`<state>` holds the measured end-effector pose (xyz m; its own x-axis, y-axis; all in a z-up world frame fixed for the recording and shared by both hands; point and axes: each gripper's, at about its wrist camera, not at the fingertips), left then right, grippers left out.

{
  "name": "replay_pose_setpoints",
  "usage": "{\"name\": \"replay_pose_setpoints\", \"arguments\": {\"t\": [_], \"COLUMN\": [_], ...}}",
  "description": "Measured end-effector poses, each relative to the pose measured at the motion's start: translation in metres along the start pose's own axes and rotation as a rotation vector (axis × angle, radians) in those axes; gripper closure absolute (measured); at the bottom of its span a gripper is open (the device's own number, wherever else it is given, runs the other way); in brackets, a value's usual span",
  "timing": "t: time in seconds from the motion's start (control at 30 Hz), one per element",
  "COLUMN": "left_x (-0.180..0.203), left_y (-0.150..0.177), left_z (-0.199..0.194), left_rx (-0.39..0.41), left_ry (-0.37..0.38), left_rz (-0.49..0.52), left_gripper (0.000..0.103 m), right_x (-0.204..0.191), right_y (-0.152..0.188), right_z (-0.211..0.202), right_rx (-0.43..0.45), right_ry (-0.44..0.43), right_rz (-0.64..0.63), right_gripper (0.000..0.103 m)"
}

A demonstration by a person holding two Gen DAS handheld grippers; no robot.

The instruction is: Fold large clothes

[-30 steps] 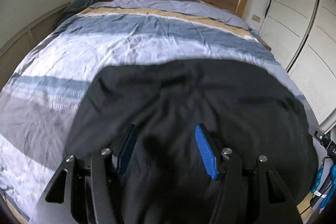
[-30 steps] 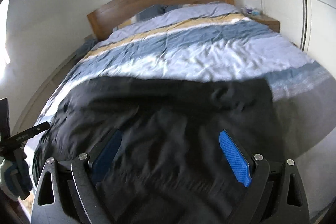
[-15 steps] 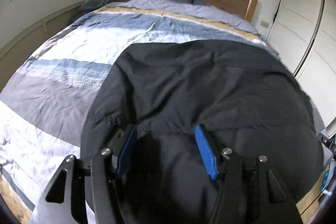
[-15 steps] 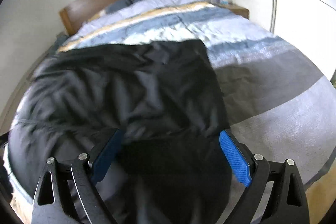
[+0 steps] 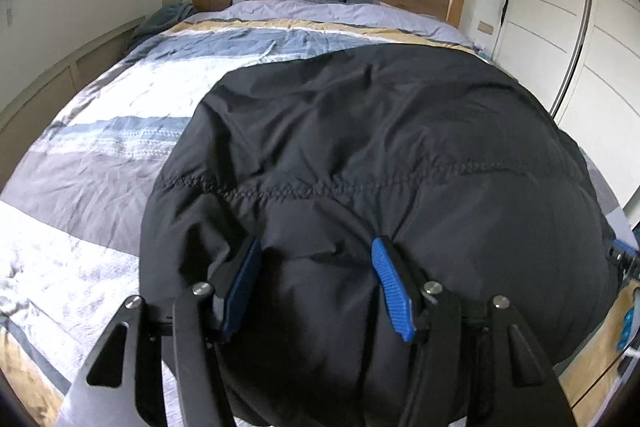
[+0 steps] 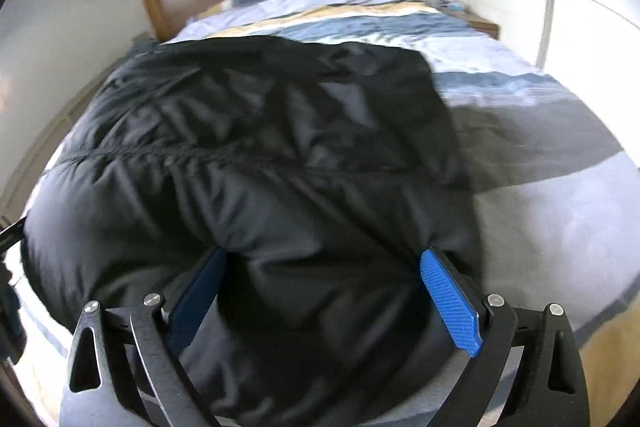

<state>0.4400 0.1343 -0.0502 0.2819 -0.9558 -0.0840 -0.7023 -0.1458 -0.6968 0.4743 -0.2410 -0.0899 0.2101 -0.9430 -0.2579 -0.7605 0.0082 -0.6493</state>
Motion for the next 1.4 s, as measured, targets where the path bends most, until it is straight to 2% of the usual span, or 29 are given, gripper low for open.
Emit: {"name": "replay_pose_setpoints", "arguments": {"t": [0.1,0.37,0.6,0.8,0.93,1.07,1.17,1.2,1.3,1.4], "left_x": [0.004,0.028,0.061,0.090,0.099,0.101,0.094,0.091,0.072,0.050], "left_y": [-0.005,-0.028,-0.056,-0.088,-0.105,-0.123,-0.136,-0.139,-0.142,-0.142], "left_z": [-0.007,-0.021,-0.006,0.024,0.056,0.089,0.106,0.110,0.116,0.119], "left_rx": [0.020,0.072,0.090,0.069,0.019,-0.078,-0.132,-0.142,-0.184,-0.213], "left_ry": [0.006,0.058,0.063,0.046,0.020,0.010,-0.020,-0.032,-0.064,-0.137], "left_rz": [0.000,0.039,0.110,0.168,0.169,0.138,0.121,0.117,0.095,0.094], "left_gripper": [0.047,0.047,0.047,0.047,0.046,0.046,0.034,0.033,0.033,0.033], "right_x": [-0.008,-0.074,-0.114,-0.139,-0.133,-0.111,-0.091,-0.084,-0.060,-0.028], "right_y": [-0.008,-0.039,-0.059,-0.087,-0.108,-0.125,-0.133,-0.137,-0.140,-0.137], "right_z": [-0.010,-0.011,0.023,0.068,0.094,0.117,0.124,0.127,0.124,0.117], "right_rx": [0.034,0.108,0.079,-0.003,-0.029,-0.059,-0.070,-0.073,-0.075,-0.091], "right_ry": [0.021,-0.155,-0.228,-0.255,-0.233,-0.218,-0.216,-0.211,-0.158,-0.061], "right_rz": [-0.026,-0.145,-0.208,-0.240,-0.206,-0.115,-0.051,-0.036,-0.012,0.002], "right_gripper": [0.008,0.008,0.008,0.008,0.008,0.008,0.007,0.007,0.008,0.007]}}
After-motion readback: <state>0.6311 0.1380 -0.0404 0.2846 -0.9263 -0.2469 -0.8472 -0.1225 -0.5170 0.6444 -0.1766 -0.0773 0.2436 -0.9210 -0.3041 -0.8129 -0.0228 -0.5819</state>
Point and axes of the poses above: each gripper's, at about its wrist camera, not at the fingertips, and z roughly the way its jaws point, x to its right, y to its underside, and after that the axes turned 11 degrees about -y, right-handed
